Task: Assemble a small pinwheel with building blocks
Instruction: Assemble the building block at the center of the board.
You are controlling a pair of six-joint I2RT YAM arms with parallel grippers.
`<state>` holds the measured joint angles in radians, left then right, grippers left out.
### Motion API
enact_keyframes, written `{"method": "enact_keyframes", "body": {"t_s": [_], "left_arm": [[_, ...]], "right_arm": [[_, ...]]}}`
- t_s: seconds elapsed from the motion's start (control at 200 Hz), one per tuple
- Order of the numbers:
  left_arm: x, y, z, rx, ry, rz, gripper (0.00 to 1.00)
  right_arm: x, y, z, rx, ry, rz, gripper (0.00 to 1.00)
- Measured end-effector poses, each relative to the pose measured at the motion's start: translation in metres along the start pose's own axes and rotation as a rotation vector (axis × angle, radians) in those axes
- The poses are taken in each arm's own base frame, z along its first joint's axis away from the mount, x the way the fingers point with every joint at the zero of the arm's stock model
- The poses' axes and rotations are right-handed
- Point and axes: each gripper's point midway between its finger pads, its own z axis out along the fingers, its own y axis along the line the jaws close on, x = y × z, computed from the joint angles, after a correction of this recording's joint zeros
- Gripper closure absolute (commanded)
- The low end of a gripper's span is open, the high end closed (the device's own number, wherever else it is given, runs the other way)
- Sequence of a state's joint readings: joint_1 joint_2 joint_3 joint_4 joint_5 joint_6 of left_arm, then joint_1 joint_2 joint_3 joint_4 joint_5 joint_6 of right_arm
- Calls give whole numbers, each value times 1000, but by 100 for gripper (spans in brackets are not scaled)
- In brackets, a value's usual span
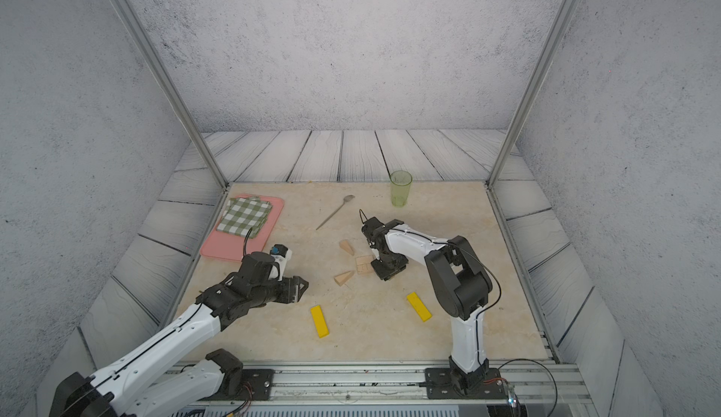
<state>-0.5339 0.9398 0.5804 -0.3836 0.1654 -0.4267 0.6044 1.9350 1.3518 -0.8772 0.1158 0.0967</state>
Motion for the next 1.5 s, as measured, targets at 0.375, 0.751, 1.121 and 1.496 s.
{"method": "enact_keyframes", "body": {"t_s": [0.375, 0.751, 1.121, 1.496], "left_arm": [[1, 0, 0, -1, 2, -1, 28], [1, 0, 0, -1, 2, -1, 28], [1, 0, 0, -1, 2, -1, 28], [1, 1, 0, -1, 2, -1, 27]], "right_arm": [[0, -5, -7, 14, -16, 8, 52], [6, -7, -5, 19, 0, 9, 50], [7, -16, -4, 38, 4, 30, 50], [10, -14, -8, 19, 4, 33, 50]]}}
